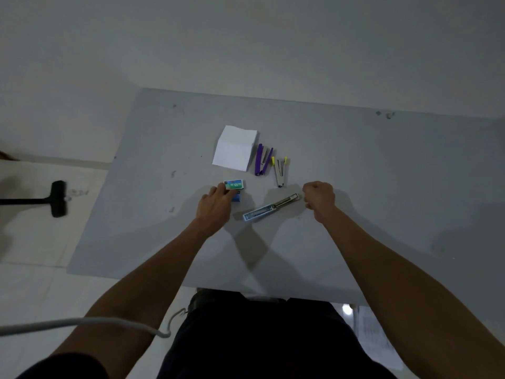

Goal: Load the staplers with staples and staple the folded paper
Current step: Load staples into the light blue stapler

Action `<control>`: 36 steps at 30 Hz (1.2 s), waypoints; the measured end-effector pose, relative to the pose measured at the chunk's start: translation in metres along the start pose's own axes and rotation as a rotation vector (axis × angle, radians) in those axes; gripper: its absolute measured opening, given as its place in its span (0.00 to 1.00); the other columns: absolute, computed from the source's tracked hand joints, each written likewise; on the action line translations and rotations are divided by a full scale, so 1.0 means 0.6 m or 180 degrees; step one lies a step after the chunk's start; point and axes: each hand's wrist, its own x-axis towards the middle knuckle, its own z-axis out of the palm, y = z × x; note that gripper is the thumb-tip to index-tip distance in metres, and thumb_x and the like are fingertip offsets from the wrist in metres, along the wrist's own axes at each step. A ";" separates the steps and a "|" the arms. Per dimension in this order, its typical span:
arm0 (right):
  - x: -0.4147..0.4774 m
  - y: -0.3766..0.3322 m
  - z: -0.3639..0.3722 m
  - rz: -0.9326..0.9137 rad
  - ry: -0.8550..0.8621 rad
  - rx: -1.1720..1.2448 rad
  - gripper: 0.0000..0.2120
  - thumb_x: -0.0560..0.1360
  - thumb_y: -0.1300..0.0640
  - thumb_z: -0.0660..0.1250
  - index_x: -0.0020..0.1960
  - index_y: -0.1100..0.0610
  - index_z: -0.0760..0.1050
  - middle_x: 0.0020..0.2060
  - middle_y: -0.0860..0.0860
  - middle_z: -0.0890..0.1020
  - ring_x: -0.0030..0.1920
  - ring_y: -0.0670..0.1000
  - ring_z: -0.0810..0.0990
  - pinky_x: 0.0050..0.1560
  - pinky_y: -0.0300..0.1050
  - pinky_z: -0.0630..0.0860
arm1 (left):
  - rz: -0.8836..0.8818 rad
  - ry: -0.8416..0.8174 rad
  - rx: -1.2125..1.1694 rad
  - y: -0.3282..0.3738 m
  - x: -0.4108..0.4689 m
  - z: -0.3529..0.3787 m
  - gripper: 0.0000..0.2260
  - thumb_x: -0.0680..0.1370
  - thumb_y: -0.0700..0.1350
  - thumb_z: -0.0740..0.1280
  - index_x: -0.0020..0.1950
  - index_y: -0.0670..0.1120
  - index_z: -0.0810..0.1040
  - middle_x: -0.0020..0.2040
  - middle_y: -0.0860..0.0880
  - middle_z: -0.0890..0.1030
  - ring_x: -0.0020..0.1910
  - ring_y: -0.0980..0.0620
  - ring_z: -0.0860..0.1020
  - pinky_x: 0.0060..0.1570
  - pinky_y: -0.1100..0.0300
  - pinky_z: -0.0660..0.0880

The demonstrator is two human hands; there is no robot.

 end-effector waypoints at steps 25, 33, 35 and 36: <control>-0.043 -0.086 0.026 -0.0498 -0.1374 0.0361 0.11 0.73 0.61 0.70 0.55 0.58 0.79 0.45 0.56 0.84 0.40 0.52 0.83 0.39 0.44 0.79 | 0.0373 0.0439 -0.1545 0.080 0.080 -0.081 0.14 0.72 0.40 0.72 0.56 0.41 0.75 0.53 0.42 0.75 0.50 0.45 0.76 0.47 0.63 0.67; -0.025 -0.107 0.021 -0.0553 -0.1202 0.0774 0.10 0.72 0.69 0.69 0.53 0.65 0.78 0.41 0.62 0.83 0.34 0.54 0.81 0.48 0.55 0.80 | 0.0066 0.0654 -0.2469 0.102 0.110 -0.106 0.19 0.69 0.40 0.75 0.58 0.41 0.76 0.50 0.43 0.79 0.45 0.47 0.80 0.43 0.63 0.75; -0.021 -0.113 0.019 -0.0541 -0.1158 0.0837 0.10 0.72 0.68 0.70 0.53 0.64 0.79 0.42 0.61 0.83 0.34 0.52 0.81 0.47 0.51 0.81 | -0.0483 0.0539 -0.3189 0.104 0.115 -0.111 0.19 0.70 0.41 0.75 0.56 0.41 0.74 0.46 0.46 0.80 0.40 0.52 0.81 0.36 0.67 0.77; -0.020 -0.116 0.019 -0.0553 -0.1156 0.0852 0.10 0.72 0.68 0.70 0.53 0.64 0.79 0.41 0.61 0.83 0.34 0.52 0.81 0.46 0.49 0.81 | -0.0707 0.0464 -0.3423 0.103 0.120 -0.111 0.18 0.70 0.42 0.76 0.54 0.41 0.73 0.45 0.44 0.81 0.39 0.51 0.81 0.36 0.65 0.78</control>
